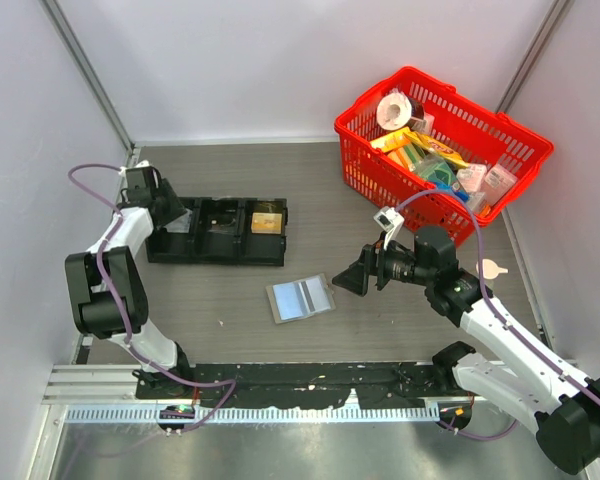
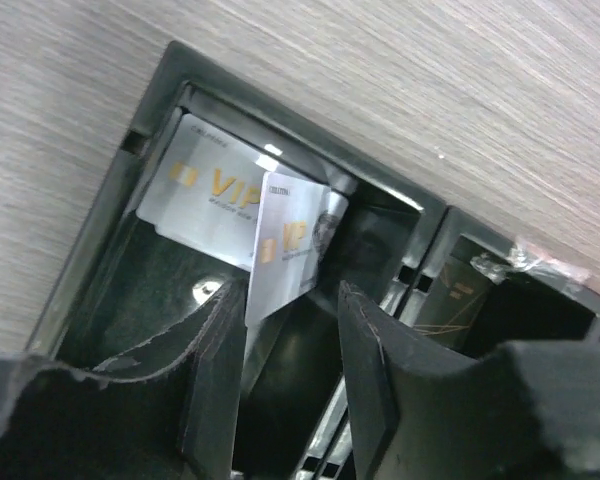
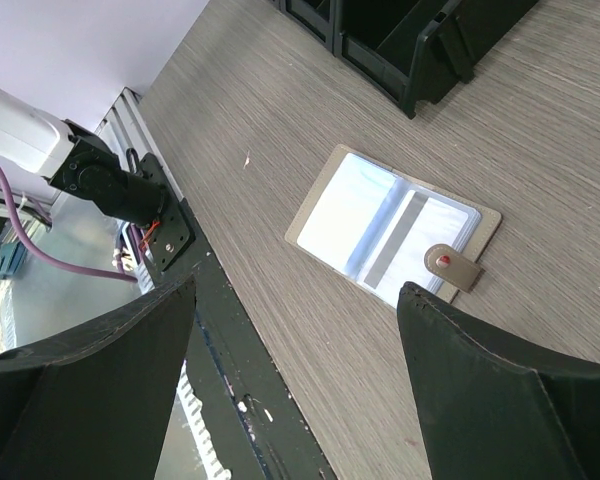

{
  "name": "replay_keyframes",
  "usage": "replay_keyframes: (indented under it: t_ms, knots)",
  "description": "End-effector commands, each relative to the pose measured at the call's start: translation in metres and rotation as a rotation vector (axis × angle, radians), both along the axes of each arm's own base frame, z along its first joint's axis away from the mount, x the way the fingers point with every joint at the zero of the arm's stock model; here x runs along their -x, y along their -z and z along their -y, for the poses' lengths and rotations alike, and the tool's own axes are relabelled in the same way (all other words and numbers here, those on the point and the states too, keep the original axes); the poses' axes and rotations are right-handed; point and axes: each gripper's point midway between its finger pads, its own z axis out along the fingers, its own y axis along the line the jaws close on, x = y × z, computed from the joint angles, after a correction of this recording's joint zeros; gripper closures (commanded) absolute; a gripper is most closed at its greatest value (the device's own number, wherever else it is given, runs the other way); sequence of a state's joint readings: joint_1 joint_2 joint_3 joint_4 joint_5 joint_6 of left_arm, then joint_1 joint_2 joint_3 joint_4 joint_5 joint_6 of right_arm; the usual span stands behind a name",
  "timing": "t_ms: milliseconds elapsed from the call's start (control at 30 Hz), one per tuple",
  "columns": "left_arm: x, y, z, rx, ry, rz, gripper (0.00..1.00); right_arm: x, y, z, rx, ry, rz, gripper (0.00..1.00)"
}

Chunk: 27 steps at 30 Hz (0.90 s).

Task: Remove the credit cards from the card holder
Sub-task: Place the credit card in the storage box, then remove the credit card from the card holder.

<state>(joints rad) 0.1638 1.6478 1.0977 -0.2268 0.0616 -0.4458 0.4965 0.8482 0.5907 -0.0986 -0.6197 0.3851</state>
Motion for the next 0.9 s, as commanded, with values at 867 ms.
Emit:
replay_keyframes:
  t_ms: [867]
  knots:
    - [0.163,-0.085,0.228,0.151,0.387,0.136,0.28,-0.019,0.038,-0.039,0.236,0.081,-0.066,0.21]
